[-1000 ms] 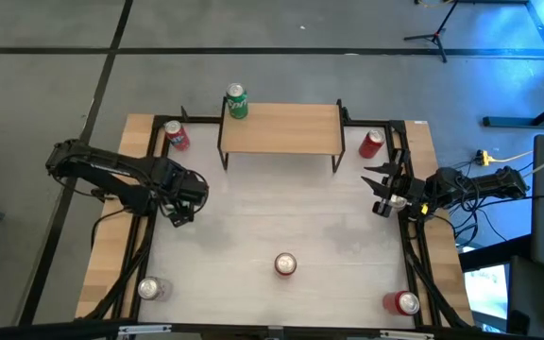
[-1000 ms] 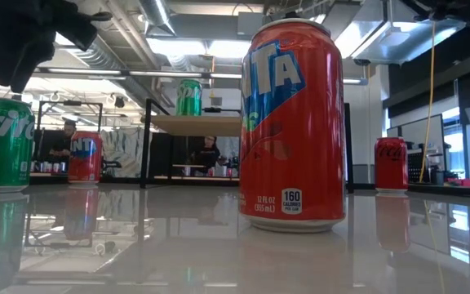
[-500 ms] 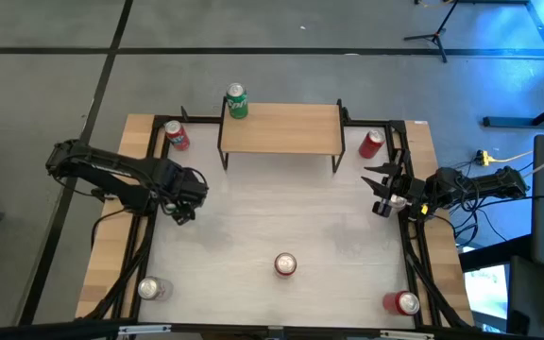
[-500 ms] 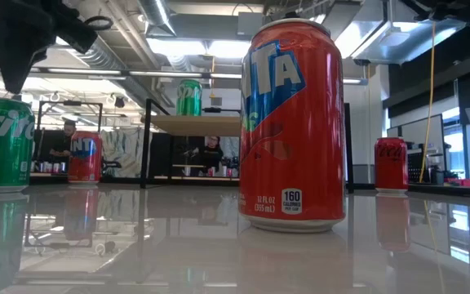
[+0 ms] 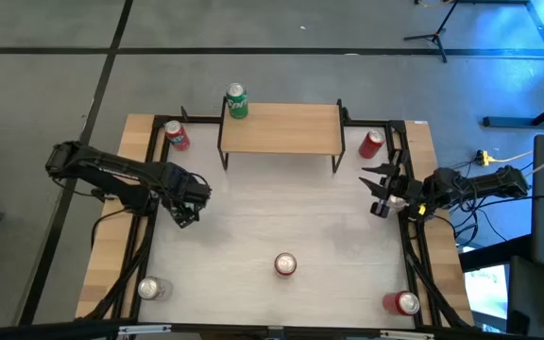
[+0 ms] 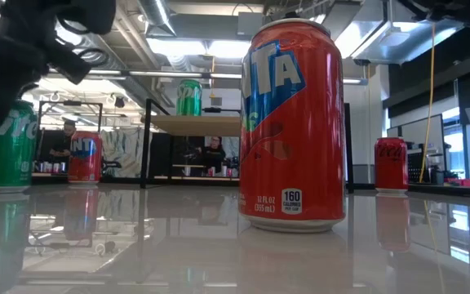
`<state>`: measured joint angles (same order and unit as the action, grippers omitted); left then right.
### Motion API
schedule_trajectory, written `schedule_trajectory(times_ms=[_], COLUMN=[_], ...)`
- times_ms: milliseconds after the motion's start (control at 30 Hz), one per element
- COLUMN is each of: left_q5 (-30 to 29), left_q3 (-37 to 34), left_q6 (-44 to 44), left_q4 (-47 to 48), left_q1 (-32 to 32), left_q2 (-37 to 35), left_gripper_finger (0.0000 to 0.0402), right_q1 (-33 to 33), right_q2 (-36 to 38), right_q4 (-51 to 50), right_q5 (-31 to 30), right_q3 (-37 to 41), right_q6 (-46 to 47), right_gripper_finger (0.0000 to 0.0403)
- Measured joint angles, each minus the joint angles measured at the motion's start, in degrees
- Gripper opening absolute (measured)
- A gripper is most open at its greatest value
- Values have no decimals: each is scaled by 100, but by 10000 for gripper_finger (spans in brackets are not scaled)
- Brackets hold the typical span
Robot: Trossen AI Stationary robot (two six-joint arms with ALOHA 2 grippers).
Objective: Place canned beverage on shelf
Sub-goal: Put the green soda can on the shelf aligned with the other green soda can
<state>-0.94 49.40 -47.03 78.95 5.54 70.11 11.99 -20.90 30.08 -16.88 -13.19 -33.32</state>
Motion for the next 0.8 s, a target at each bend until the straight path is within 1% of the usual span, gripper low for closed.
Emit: schedule_trajectory(times_ms=[133, 233, 500, 667, 800], left_q5=[-86, -86, -62, -66, -96], left_q3=[-68, -106, -102, -71, 239], left_q6=[134, 211, 396, 417, 425], left_q4=[-348, -433, -469, -473, -501], left_q1=[-77, -128, -223, -223, -223], left_q2=[0, 0, -4, 1, 7], left_gripper_finger=[355, 348, 283, 282, 282], right_q1=[0, 0, 0, 0, -2], right_q2=[-40, -35, -35, -35, -35], right_q4=[15, 35, 31, 31, 31], right_q5=[0, 0, 0, 0, 0], right_q3=[0, 0, 0, 0, 0], right_q6=[-4, -5, -17, -20, -21], right_gripper_finger=[105, 105, 105, 105, 105])
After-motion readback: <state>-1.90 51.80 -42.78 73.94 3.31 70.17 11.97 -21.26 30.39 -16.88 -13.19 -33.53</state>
